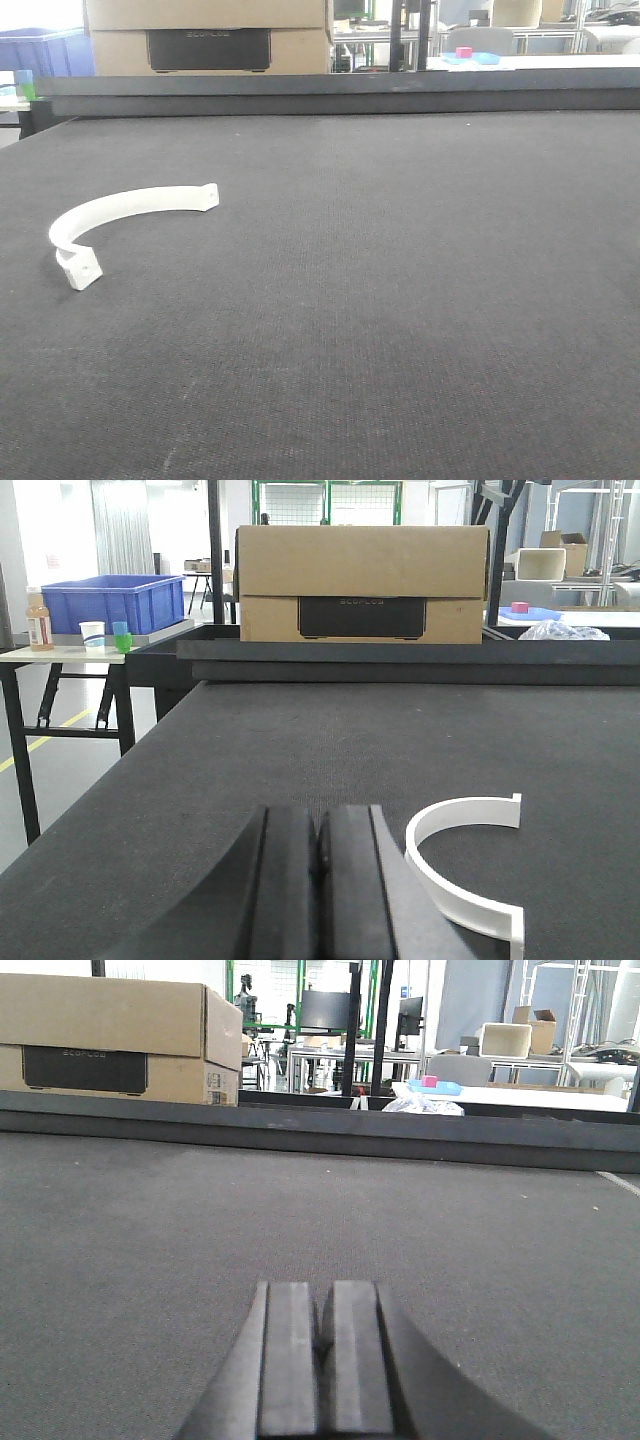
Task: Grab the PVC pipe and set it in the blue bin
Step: 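Lower both grippers toward the white curved pipe piece on the table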
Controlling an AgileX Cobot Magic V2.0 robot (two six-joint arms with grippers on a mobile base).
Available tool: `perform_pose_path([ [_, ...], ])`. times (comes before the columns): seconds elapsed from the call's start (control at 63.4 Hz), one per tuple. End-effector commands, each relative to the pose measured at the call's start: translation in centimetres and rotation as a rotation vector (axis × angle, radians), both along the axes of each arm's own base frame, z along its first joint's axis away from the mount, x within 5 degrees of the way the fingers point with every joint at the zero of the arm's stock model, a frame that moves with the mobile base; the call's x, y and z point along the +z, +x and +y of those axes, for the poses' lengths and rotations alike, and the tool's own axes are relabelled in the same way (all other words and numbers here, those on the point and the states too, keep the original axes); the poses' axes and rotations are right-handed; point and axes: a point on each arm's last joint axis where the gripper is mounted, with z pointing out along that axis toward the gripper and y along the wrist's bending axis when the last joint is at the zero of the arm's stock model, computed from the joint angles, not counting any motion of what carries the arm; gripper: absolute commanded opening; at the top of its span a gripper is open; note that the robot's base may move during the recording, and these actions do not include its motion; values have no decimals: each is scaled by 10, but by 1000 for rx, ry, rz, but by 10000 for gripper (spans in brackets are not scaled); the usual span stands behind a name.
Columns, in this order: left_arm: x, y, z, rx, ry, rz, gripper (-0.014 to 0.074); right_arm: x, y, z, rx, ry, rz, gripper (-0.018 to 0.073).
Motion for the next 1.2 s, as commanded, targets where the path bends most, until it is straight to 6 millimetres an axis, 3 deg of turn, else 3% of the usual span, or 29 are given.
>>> perform_pose_path([
  [0.0,3,-1,0,0,-5,-25,-111,2,0,0,-3,-3,-19,-167],
  [0.773,4,-1,0,-2,-6,-35,-111,2,0,0,-3,-12,-27,-167],
  [1.183,15,-3,0,-5,-57,-136,-111,30,-7,1,2,-34,-325,-167],
])
